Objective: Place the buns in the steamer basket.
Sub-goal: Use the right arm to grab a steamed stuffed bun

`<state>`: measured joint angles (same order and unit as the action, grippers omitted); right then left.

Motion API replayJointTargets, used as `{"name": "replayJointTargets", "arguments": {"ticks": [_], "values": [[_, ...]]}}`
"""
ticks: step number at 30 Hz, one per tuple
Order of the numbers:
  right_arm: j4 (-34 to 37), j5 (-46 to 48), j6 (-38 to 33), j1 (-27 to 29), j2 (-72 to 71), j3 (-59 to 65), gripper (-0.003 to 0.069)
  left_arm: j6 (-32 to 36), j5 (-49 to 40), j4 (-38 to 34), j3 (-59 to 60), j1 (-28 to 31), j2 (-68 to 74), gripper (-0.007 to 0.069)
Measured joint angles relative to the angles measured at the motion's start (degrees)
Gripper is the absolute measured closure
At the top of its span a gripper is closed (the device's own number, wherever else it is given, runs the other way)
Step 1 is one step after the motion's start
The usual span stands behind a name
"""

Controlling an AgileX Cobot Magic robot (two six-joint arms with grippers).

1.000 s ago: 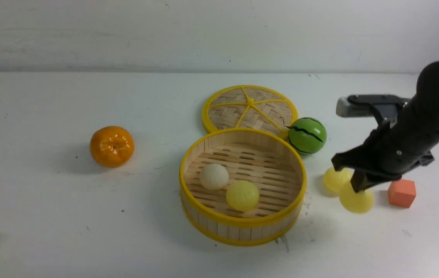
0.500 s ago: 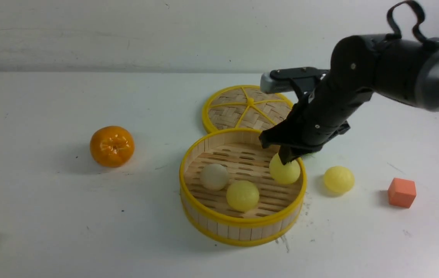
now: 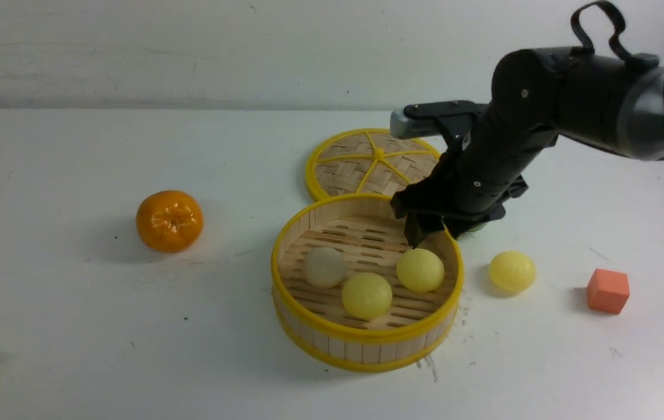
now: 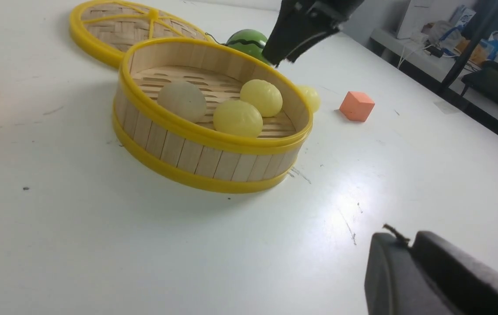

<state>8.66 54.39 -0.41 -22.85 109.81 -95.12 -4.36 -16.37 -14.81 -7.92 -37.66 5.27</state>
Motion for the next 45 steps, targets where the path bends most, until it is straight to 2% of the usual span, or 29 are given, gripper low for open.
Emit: {"name": "replayJointTargets", "arguments": {"ticks": [2, 5, 7, 10, 11, 12, 16, 20, 28, 45], "values": [[-3.05, 1.66, 0.41, 0.06, -3.80, 0.00, 0.0102, 0.00, 0.00, 0.00, 0.00, 0.00, 0.00, 0.0562], [-8.02, 2.76, 3.81, 1.41, -7.76, 1.52, 0.0102, 0.00, 0.00, 0.00, 0.00, 0.00, 0.00, 0.0559], [-10.09, 2.65, 5.99, 2.87, -9.56, 3.66, 0.0120, 0.00, 0.00, -0.02, 0.00, 0.00, 0.00, 0.0556], [-11.42, 0.14, 8.36, 7.53, -10.08, 11.67, 0.0201, 0.00, 0.00, -0.02, 0.00, 0.00, 0.00, 0.0552], [-11.34, -0.37, 8.49, 7.76, -9.96, 12.06, 0.0206, 0.00, 0.00, -0.02, 0.00, 0.00, 0.00, 0.0552], [-9.39, -1.94, 8.60, 9.73, -8.48, 14.49, 0.0258, 0.00, 0.00, -0.02, 0.00, 0.00, 0.00, 0.0550], [-2.83, -4.58, 6.12, 12.94, -4.36, 14.73, 0.0361, 0.00, 0.00, -0.02, 0.00, 0.00, 0.00, 0.0547], [2.42, -5.89, 3.19, 14.40, -0.47, 12.36, 0.0407, 0.00, 0.00, -0.18, 0.00, 0.00, 0.00, 0.0545], [3.67, -6.45, 2.31, 14.58, 4.47, 7.89, 0.0415, 0.00, 0.00, -0.22, 0.00, 0.00, 0.00, 0.0538], [2.77, -8.24, 2.26, 14.76, 6.13, 7.07, 0.0415, 0.00, 0.00, -0.30, 0.00, 0.00, 0.00, 0.0522]]}}
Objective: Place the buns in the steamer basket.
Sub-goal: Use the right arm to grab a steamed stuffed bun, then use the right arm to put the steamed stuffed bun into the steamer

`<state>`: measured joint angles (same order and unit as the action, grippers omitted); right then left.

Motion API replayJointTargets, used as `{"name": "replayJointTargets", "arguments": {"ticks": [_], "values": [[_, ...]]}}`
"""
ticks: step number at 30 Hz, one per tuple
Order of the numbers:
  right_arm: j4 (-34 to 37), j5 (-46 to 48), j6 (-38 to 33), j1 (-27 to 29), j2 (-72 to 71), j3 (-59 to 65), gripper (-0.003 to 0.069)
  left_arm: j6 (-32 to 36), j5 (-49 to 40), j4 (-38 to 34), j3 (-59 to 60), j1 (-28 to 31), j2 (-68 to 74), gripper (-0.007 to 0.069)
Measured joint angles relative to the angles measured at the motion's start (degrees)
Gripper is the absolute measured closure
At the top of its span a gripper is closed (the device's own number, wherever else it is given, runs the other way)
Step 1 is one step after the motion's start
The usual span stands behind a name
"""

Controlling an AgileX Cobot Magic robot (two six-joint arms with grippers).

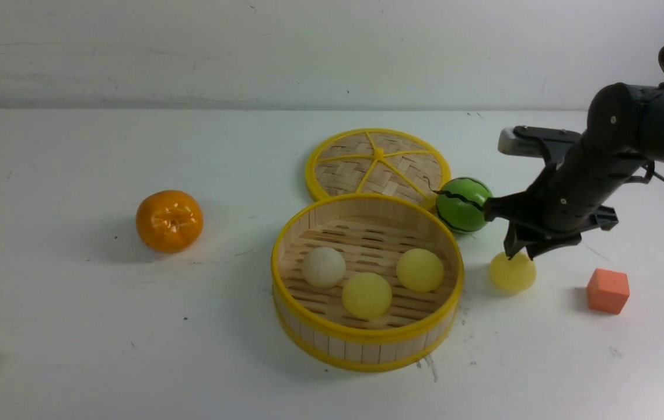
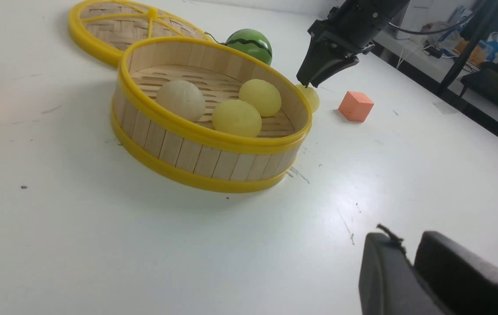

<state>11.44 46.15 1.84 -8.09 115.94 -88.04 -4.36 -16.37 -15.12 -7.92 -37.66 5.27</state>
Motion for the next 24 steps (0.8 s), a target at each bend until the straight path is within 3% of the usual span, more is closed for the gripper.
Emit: {"name": "replayJointTargets", "arguments": {"ticks": [8, 13, 15, 24], "values": [[0.00, -0.14, -0.11, 0.04, 1.81, -0.13, 0.0468, 0.00, 0.00, -0.07, 0.00, 0.00, 0.00, 0.0512], [0.00, -0.14, -1.06, 0.04, 1.81, -0.17, 0.0580, 0.00, 0.00, -0.07, 0.00, 0.00, 0.00, 0.0508], [0.00, 0.50, -1.84, 0.04, 1.55, -0.17, 0.0656, 0.00, 0.00, -0.07, 0.00, 0.00, 0.00, 0.0505], [0.65, 4.44, -2.95, -5.36, -5.72, -4.80, 0.0659, 0.00, 0.00, -0.12, 0.00, 0.00, 0.00, 0.0504]]}}
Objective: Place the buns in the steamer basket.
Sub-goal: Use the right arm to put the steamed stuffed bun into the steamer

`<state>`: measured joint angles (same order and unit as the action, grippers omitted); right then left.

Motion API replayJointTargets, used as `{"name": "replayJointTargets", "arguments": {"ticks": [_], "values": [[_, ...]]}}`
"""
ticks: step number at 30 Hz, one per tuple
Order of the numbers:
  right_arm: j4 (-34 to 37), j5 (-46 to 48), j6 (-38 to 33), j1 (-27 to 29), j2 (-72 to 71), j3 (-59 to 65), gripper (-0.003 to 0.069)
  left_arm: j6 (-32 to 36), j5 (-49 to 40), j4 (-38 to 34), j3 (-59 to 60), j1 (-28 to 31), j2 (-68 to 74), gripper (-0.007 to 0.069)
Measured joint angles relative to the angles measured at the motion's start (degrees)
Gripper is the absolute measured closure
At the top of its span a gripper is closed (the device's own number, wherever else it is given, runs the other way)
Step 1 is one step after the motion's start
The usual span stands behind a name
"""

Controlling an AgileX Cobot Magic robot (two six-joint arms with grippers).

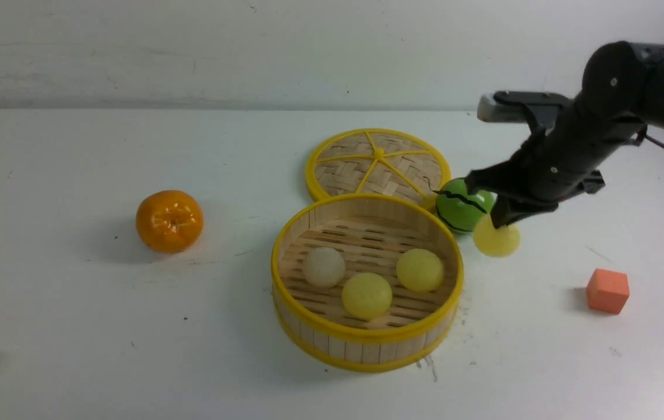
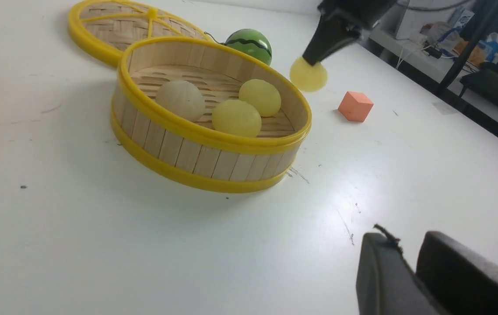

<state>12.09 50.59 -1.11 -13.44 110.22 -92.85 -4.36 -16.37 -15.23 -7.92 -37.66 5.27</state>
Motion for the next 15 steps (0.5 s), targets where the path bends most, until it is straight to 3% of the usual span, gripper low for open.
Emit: {"name": "replayJointTargets", "arguments": {"ticks": [6, 15], "values": [[2.51, -1.24, 0.00, -7.31, 2.23, -7.60, 0.0655, 0.00, 0.00, 0.00, 0.00, 0.00, 0.00, 0.0504], [7.90, -4.32, 0.00, -9.93, 13.84, -12.31, 0.0647, 0.00, 0.00, 0.00, 0.00, 0.00, 0.00, 0.0497]]}}
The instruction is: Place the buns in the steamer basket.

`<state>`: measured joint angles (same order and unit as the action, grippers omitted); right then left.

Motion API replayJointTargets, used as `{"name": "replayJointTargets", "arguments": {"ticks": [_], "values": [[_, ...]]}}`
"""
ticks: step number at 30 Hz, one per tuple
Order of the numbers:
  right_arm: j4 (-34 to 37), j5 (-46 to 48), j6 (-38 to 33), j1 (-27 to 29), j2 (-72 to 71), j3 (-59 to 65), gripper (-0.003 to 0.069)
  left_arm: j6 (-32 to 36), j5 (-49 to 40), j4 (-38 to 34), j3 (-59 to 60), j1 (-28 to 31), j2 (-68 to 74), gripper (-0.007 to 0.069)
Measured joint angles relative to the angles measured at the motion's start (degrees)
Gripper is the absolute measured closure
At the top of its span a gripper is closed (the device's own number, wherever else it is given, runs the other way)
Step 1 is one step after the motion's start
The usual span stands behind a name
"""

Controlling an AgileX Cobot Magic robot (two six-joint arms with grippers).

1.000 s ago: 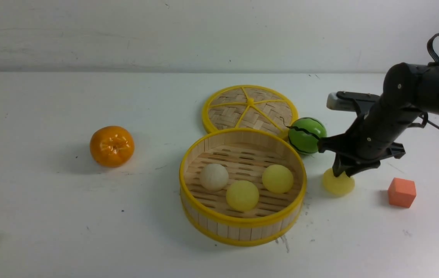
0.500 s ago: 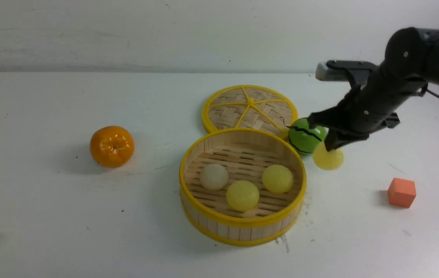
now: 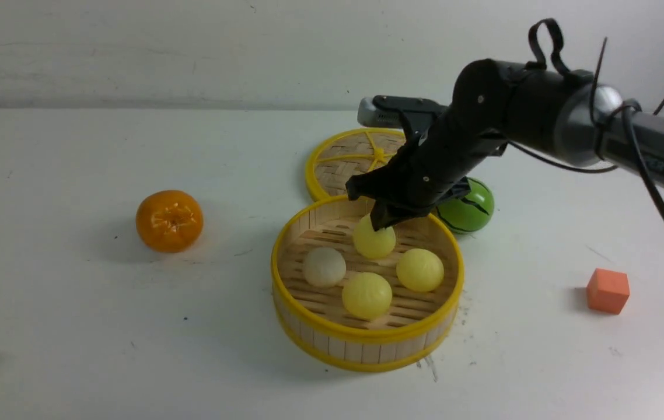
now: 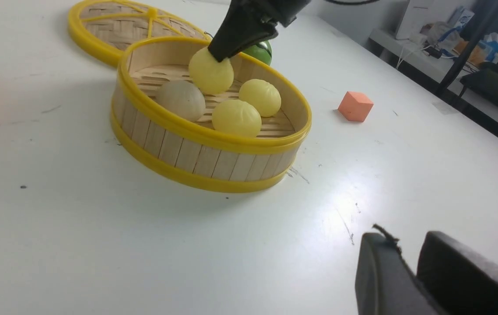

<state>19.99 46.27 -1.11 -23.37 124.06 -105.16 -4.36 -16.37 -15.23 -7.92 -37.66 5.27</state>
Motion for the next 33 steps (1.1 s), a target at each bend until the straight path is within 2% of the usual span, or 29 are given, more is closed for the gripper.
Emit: {"name": "replayJointTargets", "arguments": {"ticks": [3, 5, 6, 7, 8, 10, 11, 12, 15, 17, 19, 23, 27, 29, 33], "values": [[0.50, -0.87, 1.11, 0.00, 1.92, -0.23, 0.0601, 0.00, 0.00, 0.00, 0.00, 0.00, 0.00, 0.0495], [0.50, -1.21, 2.18, 0.00, 2.14, -0.65, 0.0545, 0.00, 0.00, 0.00, 0.00, 0.00, 0.00, 0.0494], [0.50, -1.30, 2.70, 0.00, 2.14, -0.90, 0.0494, 0.00, 0.00, 0.00, 0.00, 0.00, 0.00, 0.0494], [0.50, -1.30, 2.96, 0.00, 2.14, -0.97, 0.0484, 0.00, 0.00, 0.00, 0.00, 0.00, 0.00, 0.0494], [0.36, -0.74, 3.53, 0.00, 2.00, -1.79, 0.0402, 0.00, 0.00, 0.00, 0.00, 0.00, 0.00, 0.0494], [-0.22, 2.01, 3.64, 0.06, 1.13, -3.30, 0.0291, 0.00, 0.00, 0.00, 0.00, 0.00, 0.00, 0.0491], [-0.34, 2.40, 3.64, 0.06, 1.13, -3.48, 0.0281, 0.00, 0.00, 0.00, 0.00, 0.00, 0.00, 0.0491], [-1.19, 6.52, 3.70, 0.17, -0.71, -4.89, 0.0210, 0.00, 0.00, 0.00, 0.00, 0.00, 0.00, 0.0489], [-2.85, 12.04, 3.78, 0.26, -4.31, -6.21, 0.0164, 0.00, 0.00, 0.00, 0.00, 0.00, 0.00, 0.0486], [-6.77, 18.81, 6.32, 0.32, -10.80, -6.40, 0.0182, 0.00, 0.00, 0.00, 0.00, 0.00, 0.00, 0.0480], [-10.02, 22.51, 8.66, -0.14, -15.61, -5.26, 0.0239, 0.00, 0.00, 0.00, 0.00, 0.00, 0.00, 0.0480], [-15.24, 24.46, 13.59, -2.89, -26.09, 2.38, 0.0458, 0.00, 0.00, 0.00, 0.00, 0.00, 0.00, 0.0478], [-18.24, 25.10, 18.12, -6.07, -33.92, 11.59, 0.0633, 0.00, 0.00, 0.00, 0.00, 0.00, 0.00, 0.0476], [-19.46, 25.17, 20.42, -7.58, -38.86, 17.50, 0.0675, 0.00, 0.00, 0.00, 0.00, 0.00, 0.00, 0.0474], [-19.30, 25.36, 21.53, -8.80, -45.14, 24.09, 0.0678, 0.00, 0.00, 0.00, 0.00, 0.00, 0.00, 0.0470]]}}
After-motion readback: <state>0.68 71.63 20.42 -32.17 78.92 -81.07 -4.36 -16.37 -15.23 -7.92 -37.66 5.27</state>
